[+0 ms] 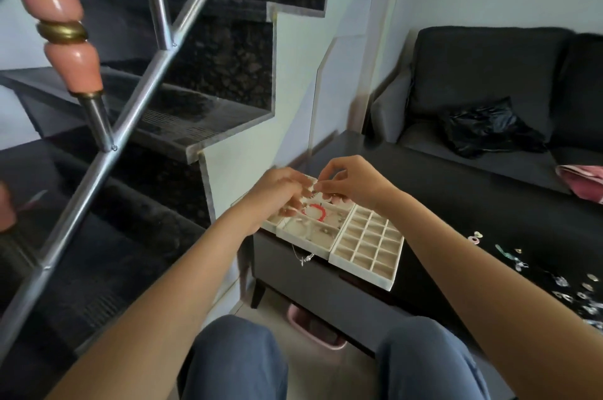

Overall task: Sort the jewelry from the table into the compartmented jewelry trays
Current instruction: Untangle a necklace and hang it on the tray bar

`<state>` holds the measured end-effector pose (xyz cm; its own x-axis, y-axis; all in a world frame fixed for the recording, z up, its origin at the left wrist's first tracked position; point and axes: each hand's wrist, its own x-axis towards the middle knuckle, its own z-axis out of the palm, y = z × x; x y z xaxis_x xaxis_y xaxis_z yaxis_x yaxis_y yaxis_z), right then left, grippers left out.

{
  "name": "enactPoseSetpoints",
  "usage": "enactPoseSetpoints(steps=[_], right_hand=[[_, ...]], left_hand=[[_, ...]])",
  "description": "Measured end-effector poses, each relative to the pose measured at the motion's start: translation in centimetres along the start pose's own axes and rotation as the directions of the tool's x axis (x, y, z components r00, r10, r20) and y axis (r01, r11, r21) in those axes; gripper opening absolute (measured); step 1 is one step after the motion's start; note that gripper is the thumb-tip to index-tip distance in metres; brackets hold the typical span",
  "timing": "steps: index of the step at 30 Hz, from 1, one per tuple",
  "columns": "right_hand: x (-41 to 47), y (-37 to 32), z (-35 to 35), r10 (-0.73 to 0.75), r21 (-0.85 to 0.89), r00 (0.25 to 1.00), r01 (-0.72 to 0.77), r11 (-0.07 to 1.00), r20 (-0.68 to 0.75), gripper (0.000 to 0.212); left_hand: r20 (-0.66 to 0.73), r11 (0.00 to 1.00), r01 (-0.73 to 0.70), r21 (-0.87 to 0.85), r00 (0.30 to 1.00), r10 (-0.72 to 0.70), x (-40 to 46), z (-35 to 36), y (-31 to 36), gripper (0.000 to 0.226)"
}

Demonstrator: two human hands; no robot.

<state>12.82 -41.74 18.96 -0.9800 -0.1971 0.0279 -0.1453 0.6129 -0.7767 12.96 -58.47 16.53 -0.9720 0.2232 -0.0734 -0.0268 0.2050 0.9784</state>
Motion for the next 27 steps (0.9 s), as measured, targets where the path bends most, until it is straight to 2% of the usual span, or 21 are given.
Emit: enactPoseSetpoints(steps=[3, 6, 8, 10, 13, 15, 18, 20, 23, 27], right_hand=[[1.2, -1.1, -0.3, -0.030, -0.188, 0.998, 0.041, 0.981, 0.062, 0.012], [2.0, -2.5, -0.4, -0.080, -0.324, 0.990, 0.115, 0.939, 0.119, 0.016], [2.5, -3.1, -0.2, -0.117, -0.347, 0.985, 0.153, 0.925, 0.123, 0.016], [3.1, -3.3, 0.0, -0.141, -0.335, 0.985, 0.166, 0.928, 0.097, 0.014], [4.2, -2.8, -0.3, -0.152, -0.294, 0.988, 0.155, 0.943, 0.033, 0.008], [4.8, -2.3, -0.5, -0.158, -0.295, 0.987, 0.152, 0.943, 0.004, 0.009], [5.8, -1.4, -0.5, -0.175, -0.289, 0.982, 0.149, 0.946, -0.065, 0.010], [6.5, -0.6, -0.3, -0.182, -0.284, 0.975, 0.139, 0.949, -0.130, 0.011], [7.7, 0.3, 0.4, -0.163, -0.276, 0.975, 0.116, 0.954, -0.153, 0.010], [9.4, 1.0, 1.2, -0.150, -0.251, 0.975, 0.107, 0.962, -0.161, 0.010]], left_hand=[[0.156, 0.995, 0.082, 0.049, 0.984, -0.088, 0.2, -0.2, -0.2, 0.032], [0.183, 0.996, 0.006, 0.093, 0.983, -0.023, 0.8, -0.5, -0.7, 0.050], [0.216, 0.998, -0.057, -0.031, 0.974, 0.062, 1.0, -0.6, -0.7, 0.049], [0.264, 0.984, -0.073, -0.163, 0.958, 0.115, 1.1, -0.8, -0.7, 0.037], [0.319, 0.983, -0.087, -0.163, 0.938, 0.136, 1.7, -1.1, -0.9, 0.032], [0.269, 0.990, -0.076, -0.117, 0.957, 0.105, 2.2, -1.3, -1.3, 0.019], [0.191, 0.999, -0.049, 0.025, 0.981, 0.043, 3.0, -1.8, -1.7, 0.017], [0.128, 1.000, -0.010, 0.006, 0.992, 0.010, 3.9, -2.3, -2.0, 0.012], [0.023, 1.000, 0.021, -0.021, 1.000, -0.021, 5.5, -3.0, -2.3, 0.010], [-0.009, 0.999, 0.036, -0.009, 0.999, -0.036, 7.7, -3.9, -3.1, 0.012]])
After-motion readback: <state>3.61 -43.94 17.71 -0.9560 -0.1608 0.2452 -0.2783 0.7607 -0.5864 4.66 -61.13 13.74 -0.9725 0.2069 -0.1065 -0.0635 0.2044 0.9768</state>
